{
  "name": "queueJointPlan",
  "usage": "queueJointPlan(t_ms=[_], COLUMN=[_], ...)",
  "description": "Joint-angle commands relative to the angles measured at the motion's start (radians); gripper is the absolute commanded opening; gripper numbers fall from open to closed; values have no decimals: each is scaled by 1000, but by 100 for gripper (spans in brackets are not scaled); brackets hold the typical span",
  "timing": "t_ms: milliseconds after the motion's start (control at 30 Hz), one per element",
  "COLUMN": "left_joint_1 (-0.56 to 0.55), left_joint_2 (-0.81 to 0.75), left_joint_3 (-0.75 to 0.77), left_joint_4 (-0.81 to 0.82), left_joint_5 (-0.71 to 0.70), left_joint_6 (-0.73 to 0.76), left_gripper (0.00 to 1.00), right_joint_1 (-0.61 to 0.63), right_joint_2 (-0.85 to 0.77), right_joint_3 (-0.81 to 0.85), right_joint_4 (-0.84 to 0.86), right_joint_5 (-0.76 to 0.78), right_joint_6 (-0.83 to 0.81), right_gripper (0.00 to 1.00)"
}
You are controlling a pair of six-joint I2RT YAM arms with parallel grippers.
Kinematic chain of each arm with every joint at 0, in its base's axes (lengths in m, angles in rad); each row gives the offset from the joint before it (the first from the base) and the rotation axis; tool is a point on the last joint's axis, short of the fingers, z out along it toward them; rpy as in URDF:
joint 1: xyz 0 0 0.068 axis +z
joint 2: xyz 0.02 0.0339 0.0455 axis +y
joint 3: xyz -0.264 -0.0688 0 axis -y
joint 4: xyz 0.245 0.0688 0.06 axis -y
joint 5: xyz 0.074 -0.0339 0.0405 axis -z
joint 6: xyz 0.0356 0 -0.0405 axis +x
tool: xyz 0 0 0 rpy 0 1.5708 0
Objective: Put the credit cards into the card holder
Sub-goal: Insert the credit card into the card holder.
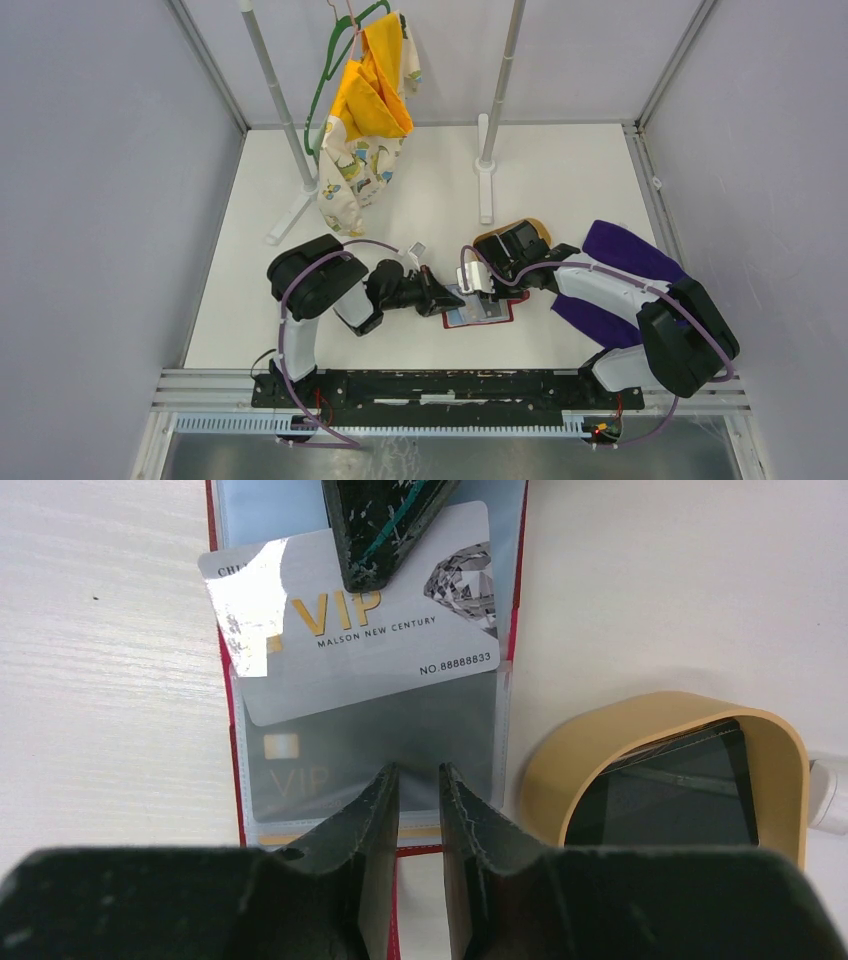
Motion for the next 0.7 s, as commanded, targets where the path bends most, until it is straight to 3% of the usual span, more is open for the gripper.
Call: queueJointPlan(t_ms=[0,667], left_joint_1=[-8,-8], left_joint_2=[27,54], left_joint_3=[16,103], left_joint_4=[-69,-141], left_joint_5=[63,98], left_joint_6=[15,40], left_gripper=[2,3], right_joint_1=[9,17], right_joint_2=[54,36], right_joint_3=[-32,-22], right_joint_4=[-69,-62], right_joint_5=[75,57], right_joint_6=[3,20], right_gripper=[28,31])
